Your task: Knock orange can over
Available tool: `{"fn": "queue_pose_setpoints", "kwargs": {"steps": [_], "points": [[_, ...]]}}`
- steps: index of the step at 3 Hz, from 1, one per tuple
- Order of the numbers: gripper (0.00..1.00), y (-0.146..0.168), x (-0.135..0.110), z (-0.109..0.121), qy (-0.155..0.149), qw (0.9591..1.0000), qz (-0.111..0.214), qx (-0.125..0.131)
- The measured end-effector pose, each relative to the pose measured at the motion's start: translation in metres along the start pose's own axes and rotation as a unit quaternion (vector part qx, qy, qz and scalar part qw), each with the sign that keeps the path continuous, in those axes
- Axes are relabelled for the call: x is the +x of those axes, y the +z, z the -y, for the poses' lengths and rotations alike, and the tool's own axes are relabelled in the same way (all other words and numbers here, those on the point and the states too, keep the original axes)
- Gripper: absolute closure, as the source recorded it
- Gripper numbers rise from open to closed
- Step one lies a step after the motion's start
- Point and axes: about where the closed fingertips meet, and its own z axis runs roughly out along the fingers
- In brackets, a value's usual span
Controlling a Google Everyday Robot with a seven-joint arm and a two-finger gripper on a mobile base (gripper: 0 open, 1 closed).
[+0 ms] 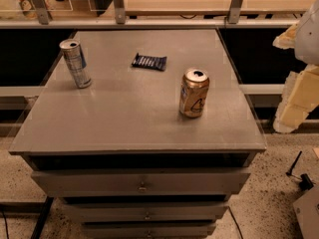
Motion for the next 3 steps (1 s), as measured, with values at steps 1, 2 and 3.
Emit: {"fn": "queue_pose_setpoints", "kwargs": {"steps": [1,2,3], "points": [[0.00,0.000,-0.001,0.000,0.000,1.0000,0.000,0.001],[0.00,0.007,-0.007,0.003,0.020,0.9993,0.033,-0.004],[0.00,0.028,-0.021,0.006,0.050,0.9929,0.106,-0.022]]}}
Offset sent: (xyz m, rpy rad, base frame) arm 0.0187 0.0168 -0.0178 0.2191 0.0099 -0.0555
